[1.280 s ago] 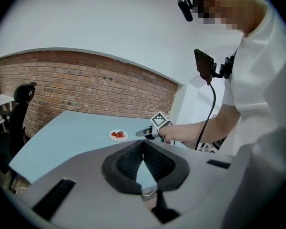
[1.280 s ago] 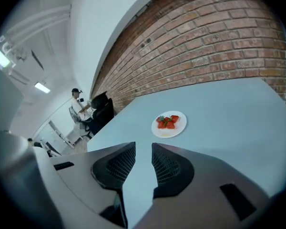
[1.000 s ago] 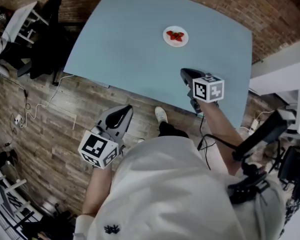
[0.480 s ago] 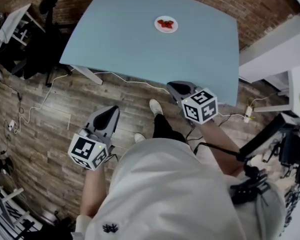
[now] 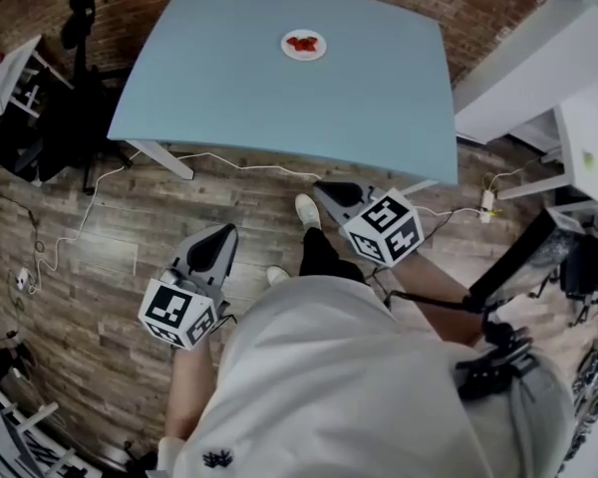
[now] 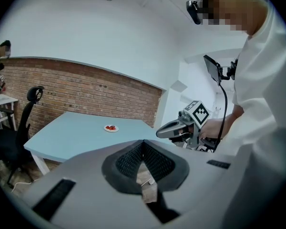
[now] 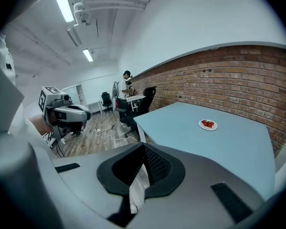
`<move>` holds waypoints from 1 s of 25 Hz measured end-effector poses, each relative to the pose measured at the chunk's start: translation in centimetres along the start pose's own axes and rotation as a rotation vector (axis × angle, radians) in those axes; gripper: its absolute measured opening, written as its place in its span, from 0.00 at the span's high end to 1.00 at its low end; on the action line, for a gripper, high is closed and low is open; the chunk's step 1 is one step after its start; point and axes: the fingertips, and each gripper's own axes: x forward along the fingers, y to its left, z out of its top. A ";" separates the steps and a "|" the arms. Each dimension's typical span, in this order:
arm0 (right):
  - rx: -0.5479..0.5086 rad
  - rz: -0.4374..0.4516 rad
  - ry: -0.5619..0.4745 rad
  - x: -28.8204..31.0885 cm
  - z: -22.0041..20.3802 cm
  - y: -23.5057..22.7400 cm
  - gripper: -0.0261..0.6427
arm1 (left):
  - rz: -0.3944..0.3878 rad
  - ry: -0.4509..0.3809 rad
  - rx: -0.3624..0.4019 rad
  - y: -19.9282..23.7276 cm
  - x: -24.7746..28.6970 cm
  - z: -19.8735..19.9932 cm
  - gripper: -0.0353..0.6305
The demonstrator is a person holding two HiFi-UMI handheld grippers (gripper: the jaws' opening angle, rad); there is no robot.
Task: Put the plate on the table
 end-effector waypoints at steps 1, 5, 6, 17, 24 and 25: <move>-0.003 -0.002 -0.003 -0.2 0.0 0.3 0.95 | -0.004 0.001 0.000 -0.2 -0.1 0.0 0.94; -0.029 0.003 -0.003 -0.2 0.2 1.8 0.95 | -0.014 0.000 -0.003 -0.6 -0.8 -0.2 0.94; -0.038 0.004 -0.002 -0.3 0.2 2.1 0.95 | -0.016 -0.001 -0.003 -0.7 -0.9 -0.2 0.94; -0.079 0.032 0.011 -0.1 0.1 4.7 0.95 | -0.025 -0.016 0.010 -1.1 -2.0 -1.1 0.94; -0.101 0.049 0.024 0.6 0.1 5.7 0.95 | -0.022 -0.012 0.017 -0.6 -2.5 -1.4 0.94; -0.105 0.051 0.027 0.7 0.2 5.8 0.95 | -0.022 -0.012 0.016 -0.6 -2.5 -1.4 0.94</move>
